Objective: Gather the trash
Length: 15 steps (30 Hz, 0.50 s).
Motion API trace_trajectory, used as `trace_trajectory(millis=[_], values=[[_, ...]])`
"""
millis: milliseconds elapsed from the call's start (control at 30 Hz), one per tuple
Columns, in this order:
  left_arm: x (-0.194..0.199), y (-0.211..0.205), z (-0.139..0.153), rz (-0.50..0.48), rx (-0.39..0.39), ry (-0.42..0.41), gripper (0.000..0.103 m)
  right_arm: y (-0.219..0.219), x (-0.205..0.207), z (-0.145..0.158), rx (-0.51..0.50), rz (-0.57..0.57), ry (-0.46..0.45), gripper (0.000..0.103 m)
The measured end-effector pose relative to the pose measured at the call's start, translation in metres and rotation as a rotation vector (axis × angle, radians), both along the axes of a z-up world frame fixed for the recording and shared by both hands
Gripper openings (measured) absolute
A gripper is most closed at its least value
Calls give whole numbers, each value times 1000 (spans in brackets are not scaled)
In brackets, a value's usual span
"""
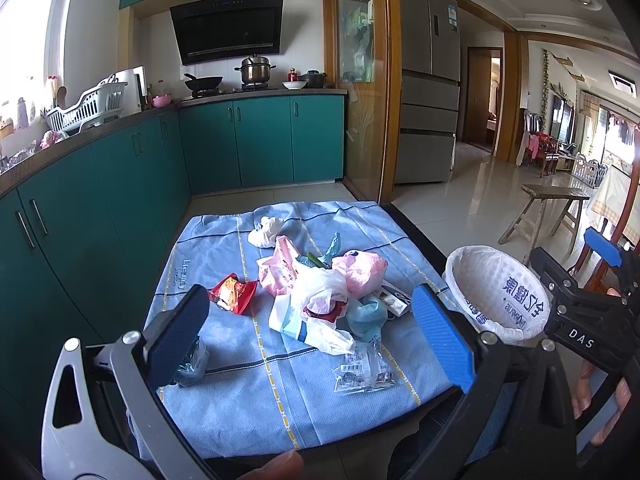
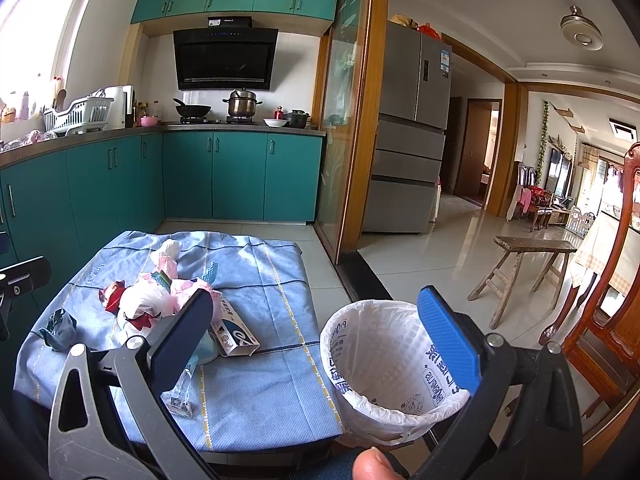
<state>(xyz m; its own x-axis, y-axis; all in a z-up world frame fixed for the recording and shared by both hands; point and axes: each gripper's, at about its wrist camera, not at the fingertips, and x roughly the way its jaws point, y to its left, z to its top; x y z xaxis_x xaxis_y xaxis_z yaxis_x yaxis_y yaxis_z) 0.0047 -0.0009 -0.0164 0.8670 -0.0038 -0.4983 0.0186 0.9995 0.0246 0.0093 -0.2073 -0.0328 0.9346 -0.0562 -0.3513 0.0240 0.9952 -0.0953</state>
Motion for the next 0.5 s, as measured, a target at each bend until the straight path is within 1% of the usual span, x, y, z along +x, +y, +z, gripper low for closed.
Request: trace_trajectory(millis=[500], values=[[2,1,-2,-1,-1,19,100,0,1,-3,-3,1,6,100]])
